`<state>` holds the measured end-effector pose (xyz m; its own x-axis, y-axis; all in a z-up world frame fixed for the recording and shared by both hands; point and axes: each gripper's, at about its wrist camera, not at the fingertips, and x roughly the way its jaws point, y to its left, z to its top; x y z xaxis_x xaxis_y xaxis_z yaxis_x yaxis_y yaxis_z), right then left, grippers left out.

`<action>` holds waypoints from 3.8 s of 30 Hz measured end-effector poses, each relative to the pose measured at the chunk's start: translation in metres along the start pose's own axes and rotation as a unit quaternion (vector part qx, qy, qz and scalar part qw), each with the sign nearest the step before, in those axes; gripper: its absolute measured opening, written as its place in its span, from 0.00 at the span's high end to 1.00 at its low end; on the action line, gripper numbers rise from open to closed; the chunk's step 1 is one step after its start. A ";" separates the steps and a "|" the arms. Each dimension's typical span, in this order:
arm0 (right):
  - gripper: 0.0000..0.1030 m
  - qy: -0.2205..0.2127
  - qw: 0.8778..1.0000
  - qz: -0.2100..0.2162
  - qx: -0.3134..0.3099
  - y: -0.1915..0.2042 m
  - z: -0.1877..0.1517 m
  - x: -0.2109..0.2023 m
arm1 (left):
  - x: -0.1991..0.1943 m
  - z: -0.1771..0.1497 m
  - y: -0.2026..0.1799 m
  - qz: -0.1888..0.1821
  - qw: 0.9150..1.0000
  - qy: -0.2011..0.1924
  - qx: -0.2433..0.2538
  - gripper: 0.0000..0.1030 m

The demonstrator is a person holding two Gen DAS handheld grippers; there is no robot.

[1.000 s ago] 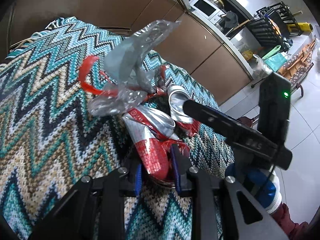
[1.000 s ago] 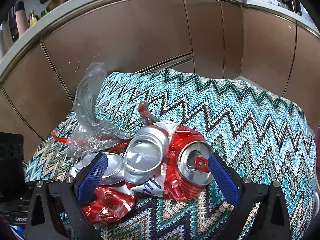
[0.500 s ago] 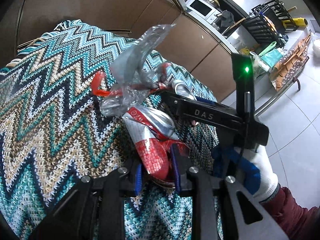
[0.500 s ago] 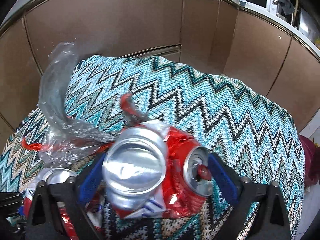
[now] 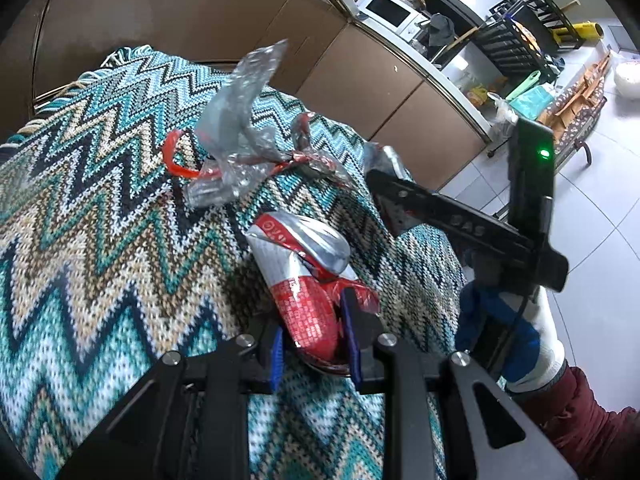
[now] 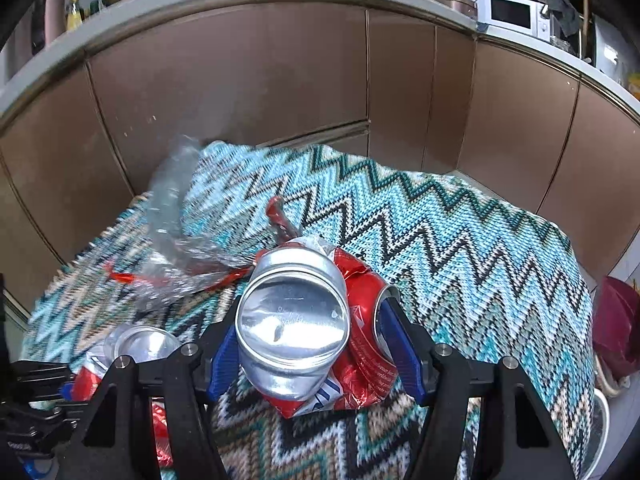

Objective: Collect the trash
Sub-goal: 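Carry both crushed cans to the bin and open both tools over it, then move both tools back to the clear plastic bag on the blanket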

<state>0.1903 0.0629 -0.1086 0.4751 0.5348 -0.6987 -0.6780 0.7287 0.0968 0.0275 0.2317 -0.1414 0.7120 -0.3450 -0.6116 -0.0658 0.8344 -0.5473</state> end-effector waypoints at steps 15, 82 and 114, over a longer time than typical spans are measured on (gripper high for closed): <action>0.39 -0.072 0.993 0.024 0.086 -0.040 -0.030 -0.115 | -0.030 0.000 -0.071 -0.013 0.998 -0.012 0.057 0.78; 0.23 -0.096 0.912 -0.281 0.283 -0.268 -0.174 -0.270 | 0.191 0.012 -0.365 -0.046 0.959 0.027 0.280 0.59; 0.13 -0.152 0.958 -0.211 0.120 -0.061 -0.127 -0.315 | -0.037 -0.024 -0.281 0.058 0.947 -0.138 0.285 0.49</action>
<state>0.0108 -0.2046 0.0160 0.8444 0.2446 -0.4766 -0.2587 0.9652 0.0369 0.0030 0.0000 0.0217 0.8842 -0.1771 -0.4323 0.1769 0.9834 -0.0410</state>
